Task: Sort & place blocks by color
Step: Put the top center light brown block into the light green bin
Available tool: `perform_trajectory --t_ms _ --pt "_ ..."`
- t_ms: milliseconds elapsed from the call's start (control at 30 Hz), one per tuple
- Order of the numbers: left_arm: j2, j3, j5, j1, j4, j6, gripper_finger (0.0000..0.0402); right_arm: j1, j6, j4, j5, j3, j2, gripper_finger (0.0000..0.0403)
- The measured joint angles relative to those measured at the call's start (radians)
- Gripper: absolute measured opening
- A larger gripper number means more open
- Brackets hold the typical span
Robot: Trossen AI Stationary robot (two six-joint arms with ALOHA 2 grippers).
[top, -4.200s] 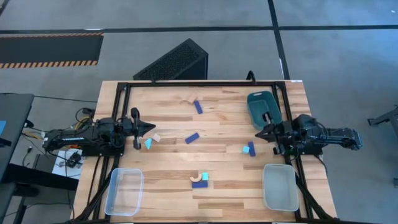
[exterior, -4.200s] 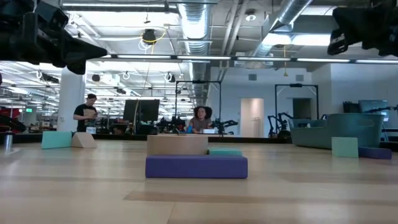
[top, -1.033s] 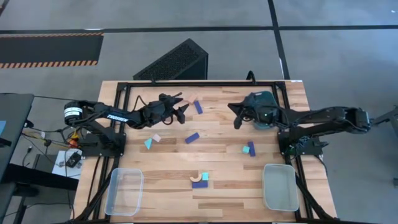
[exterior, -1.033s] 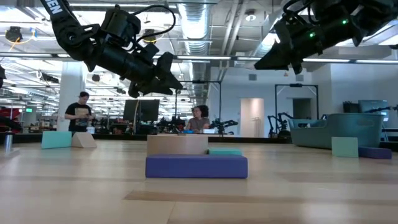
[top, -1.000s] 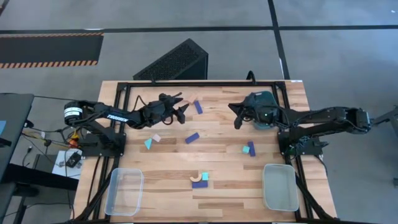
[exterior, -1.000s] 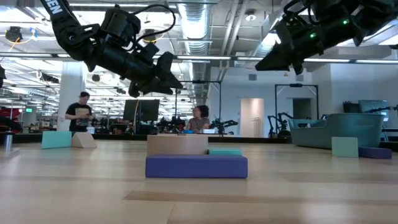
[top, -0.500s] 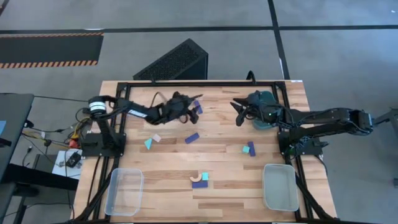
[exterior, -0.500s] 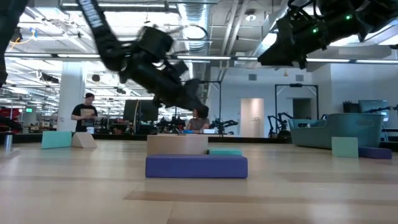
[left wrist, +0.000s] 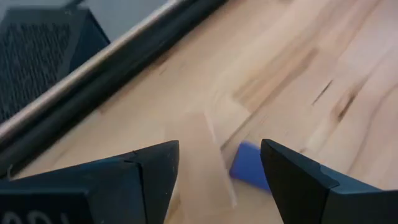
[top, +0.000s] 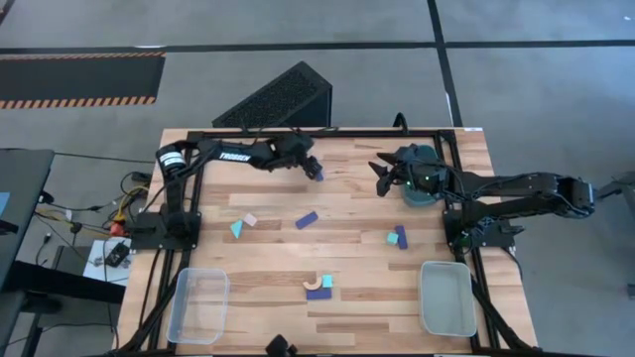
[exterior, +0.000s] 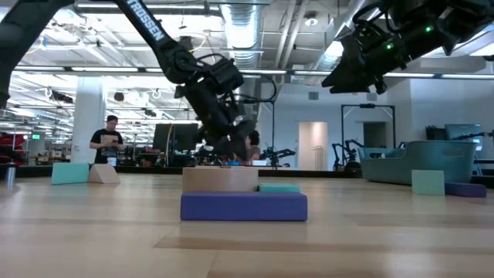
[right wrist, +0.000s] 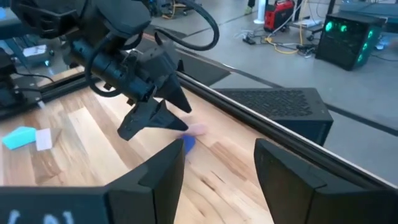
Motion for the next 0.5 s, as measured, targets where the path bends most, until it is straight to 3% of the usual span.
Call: perform_trajectory --t_ms 200,500 --pt "0.008 0.000 -0.028 0.012 -0.015 -0.025 0.0217 -0.007 0.000 -0.021 -0.003 0.000 0.000 0.0215" --pt "0.040 0.002 0.010 0.025 -0.056 -0.018 0.0217 -0.007 -0.001 -0.030 -0.003 0.000 0.000 0.0215"
